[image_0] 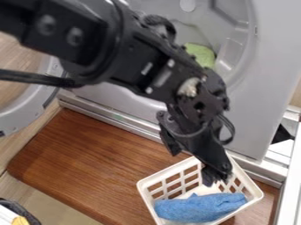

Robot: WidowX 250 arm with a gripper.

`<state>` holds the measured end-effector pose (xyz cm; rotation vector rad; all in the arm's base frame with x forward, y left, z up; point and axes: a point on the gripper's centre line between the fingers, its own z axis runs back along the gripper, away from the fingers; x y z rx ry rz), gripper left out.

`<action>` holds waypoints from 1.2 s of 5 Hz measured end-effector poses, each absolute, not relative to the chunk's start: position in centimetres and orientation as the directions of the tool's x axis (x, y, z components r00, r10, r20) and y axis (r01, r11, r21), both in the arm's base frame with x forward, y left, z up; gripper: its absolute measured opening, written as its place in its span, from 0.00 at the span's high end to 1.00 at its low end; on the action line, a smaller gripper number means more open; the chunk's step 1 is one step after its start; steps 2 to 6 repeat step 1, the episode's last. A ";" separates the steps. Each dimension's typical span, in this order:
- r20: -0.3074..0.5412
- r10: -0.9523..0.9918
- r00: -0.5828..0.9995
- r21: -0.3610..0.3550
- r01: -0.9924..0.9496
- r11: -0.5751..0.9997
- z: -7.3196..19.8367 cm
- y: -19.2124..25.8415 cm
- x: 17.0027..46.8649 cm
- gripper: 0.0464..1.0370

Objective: Move the white basket to the right side of the table

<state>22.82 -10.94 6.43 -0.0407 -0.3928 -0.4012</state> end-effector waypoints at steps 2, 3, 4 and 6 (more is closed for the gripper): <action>0.380 -0.377 0.845 0.041 0.392 0.919 6.5 -10.9 22.8 0.04; 0.380 -0.377 0.845 0.041 0.392 0.919 6.5 -10.9 22.8 0.04; 0.380 -0.377 0.845 0.041 0.392 0.919 6.5 -10.9 22.8 0.04; 0.380 -0.377 0.845 0.041 0.392 0.919 6.5 -10.9 22.8 0.04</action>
